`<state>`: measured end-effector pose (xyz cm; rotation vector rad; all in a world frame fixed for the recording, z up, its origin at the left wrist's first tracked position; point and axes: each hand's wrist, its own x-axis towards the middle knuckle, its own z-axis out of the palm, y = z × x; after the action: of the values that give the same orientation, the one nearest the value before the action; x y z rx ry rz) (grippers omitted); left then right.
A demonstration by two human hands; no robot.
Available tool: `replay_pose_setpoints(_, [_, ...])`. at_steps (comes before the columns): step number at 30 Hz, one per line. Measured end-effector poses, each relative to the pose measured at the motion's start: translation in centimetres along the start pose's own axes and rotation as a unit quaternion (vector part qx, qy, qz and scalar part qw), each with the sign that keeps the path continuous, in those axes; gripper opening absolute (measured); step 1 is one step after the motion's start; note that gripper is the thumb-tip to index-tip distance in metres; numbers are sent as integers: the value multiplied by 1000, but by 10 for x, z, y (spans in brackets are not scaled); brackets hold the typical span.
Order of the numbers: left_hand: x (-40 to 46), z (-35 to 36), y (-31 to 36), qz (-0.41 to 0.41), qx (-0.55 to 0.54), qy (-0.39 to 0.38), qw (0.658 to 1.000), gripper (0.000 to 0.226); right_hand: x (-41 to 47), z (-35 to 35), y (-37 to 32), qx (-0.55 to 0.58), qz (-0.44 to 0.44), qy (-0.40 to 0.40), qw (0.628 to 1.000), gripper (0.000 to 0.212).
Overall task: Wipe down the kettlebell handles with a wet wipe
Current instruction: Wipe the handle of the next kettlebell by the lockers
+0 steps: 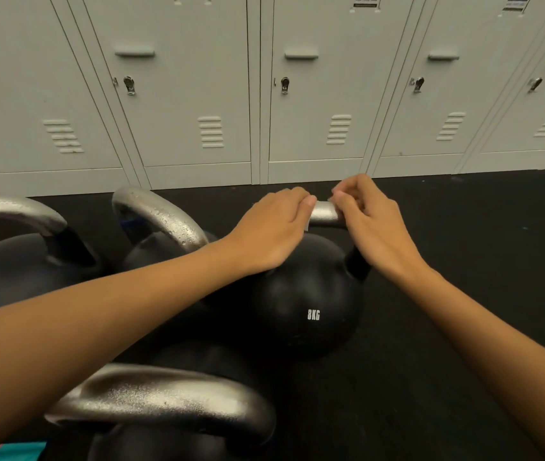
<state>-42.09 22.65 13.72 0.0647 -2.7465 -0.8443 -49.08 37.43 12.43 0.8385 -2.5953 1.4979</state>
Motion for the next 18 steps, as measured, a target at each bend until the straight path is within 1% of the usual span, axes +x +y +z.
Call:
replay_pose_setpoints(1, [-2,1,-2,-12,-10,12,1000,36,-1,0,3,-16,12,-11,1000,15])
replay_pose_setpoints(2, [-4,1,-3,-41,-33,20,998,39,-1,1,5,-30,20,-19,999,19])
replay_pose_setpoints(4, [-7,2,-10,-148,-114,19,982,41,-1,2,3,-45,26,-20,998,25])
replay_pose_setpoints(5, [-9,3,-14,-218,-169,17,961,38,-1,2,2,-49,28,-18,998,26])
replay_pose_setpoints(6, [-9,3,-17,-289,-240,16,926,34,-1,2,0,-52,29,-15,998,28])
replay_pose_setpoints(7, [-11,0,-18,-350,-320,12,880,30,-1,3,0,-56,30,-12,998,28])
replay_pose_setpoints(8, [-12,-3,-18,-389,-387,10,836,26,-1,3,-1,-61,30,-10,998,29])
replay_pose_setpoints(9, [-13,-5,-18,-410,-429,11,805,24,-1,3,-1,-65,31,-10,997,30])
replay_pose_setpoints(10, [-12,-7,-18,-418,-445,8,792,24,-2,3,-2,-69,32,-10,997,32])
replay_pose_setpoints(11, [-11,-8,-17,-418,-449,5,790,23,-2,3,-3,-71,34,-8,997,33])
replay_pose_setpoints(14, [-2,-11,-9,-387,-423,4,819,17,-2,4,-4,-77,39,1,996,35])
replay_pose_setpoints(15, [1,-12,-8,-378,-422,9,824,17,-2,4,-5,-79,39,4,996,35])
replay_pose_setpoints(16, [3,-12,-8,-380,-422,10,823,16,-2,5,-5,-79,39,6,996,35])
replay_pose_setpoints(18, [0,-12,-11,-408,-424,4,808,15,-2,5,-6,-76,39,7,996,35])
